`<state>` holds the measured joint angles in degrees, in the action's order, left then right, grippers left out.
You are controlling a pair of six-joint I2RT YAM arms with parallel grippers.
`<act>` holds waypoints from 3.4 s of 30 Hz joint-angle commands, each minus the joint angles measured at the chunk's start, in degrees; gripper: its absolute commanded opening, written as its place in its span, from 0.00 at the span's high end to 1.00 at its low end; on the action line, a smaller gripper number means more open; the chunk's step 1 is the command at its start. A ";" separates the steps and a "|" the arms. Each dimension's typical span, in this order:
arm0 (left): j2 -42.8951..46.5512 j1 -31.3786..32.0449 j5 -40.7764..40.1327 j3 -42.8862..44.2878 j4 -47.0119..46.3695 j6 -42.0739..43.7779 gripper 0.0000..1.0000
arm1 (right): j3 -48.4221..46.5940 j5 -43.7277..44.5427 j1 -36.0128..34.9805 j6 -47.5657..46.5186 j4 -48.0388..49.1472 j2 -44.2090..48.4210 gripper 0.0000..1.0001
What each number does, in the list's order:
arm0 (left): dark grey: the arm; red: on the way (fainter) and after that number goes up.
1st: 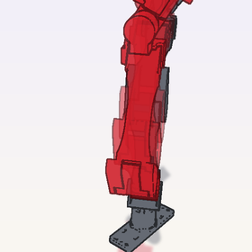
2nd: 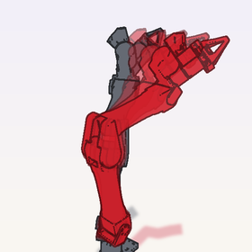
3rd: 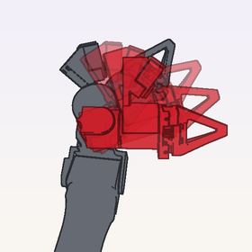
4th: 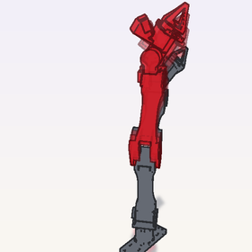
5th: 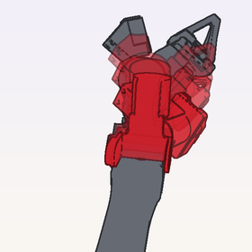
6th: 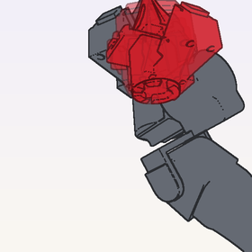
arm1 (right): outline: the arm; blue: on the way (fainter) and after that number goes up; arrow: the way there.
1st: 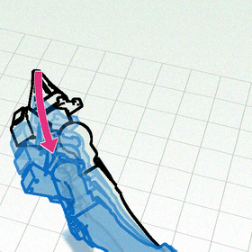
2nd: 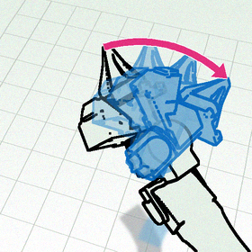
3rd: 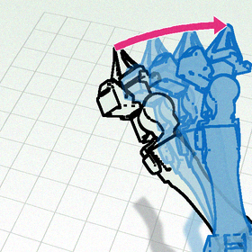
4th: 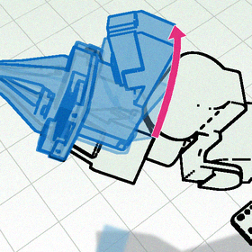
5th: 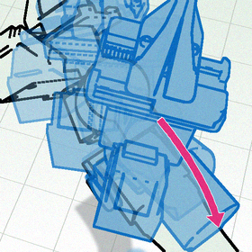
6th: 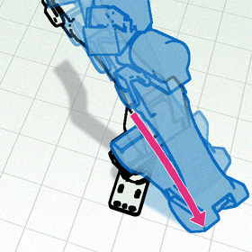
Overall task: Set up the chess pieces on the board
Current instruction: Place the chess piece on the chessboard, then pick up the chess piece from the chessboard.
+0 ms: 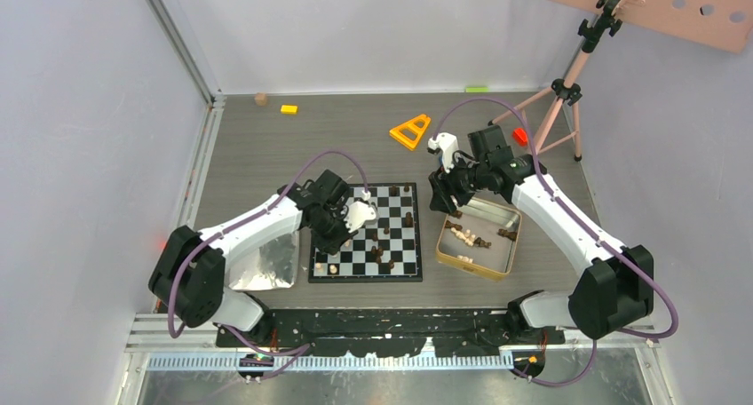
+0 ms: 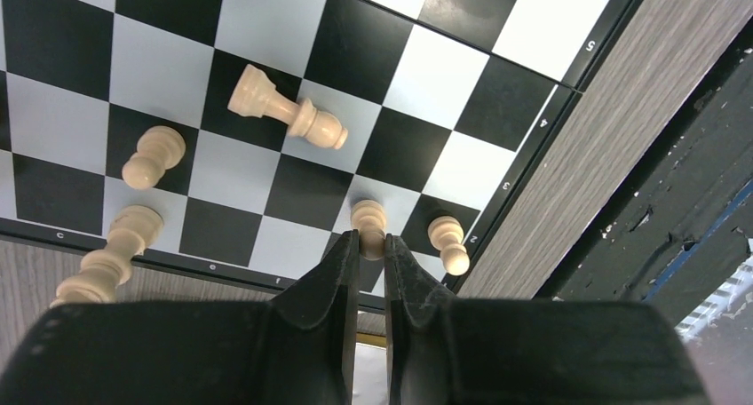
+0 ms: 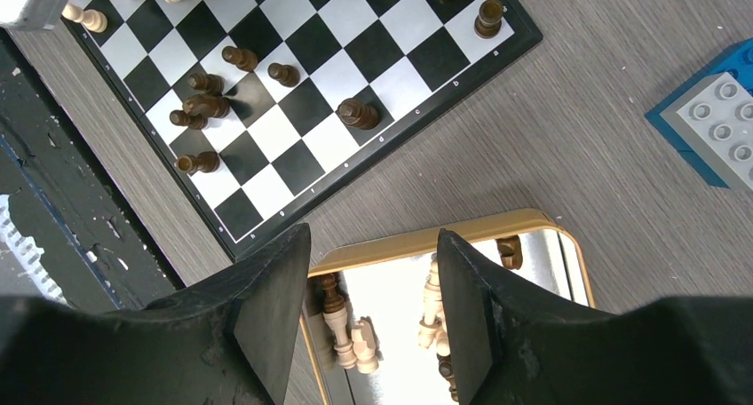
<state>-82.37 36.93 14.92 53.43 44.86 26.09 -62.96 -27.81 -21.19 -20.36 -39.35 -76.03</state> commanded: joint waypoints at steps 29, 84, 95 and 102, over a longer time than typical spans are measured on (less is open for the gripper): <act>0.45 1.59 -0.72 -1.57 0.14 1.29 0.97 | -0.41 -1.19 0.27 -1.28 0.37 -1.16 0.40; -4.16 5.35 -10.25 2.98 -12.25 -7.42 0.54 | -0.41 -1.02 0.27 -1.76 -0.11 -1.49 0.40; -6.06 5.66 -8.45 2.55 -11.07 -6.72 0.53 | -0.41 -0.84 0.27 -1.71 -0.22 -1.46 0.40; -7.66 5.79 -9.45 2.30 -11.04 -6.05 0.55 | -0.49 -1.06 0.28 -1.74 -0.36 -1.88 0.40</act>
<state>-89.36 42.41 5.58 55.40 34.11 19.57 -62.96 -28.23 -21.15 -21.12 -39.92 -77.67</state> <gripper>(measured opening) 0.457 0.605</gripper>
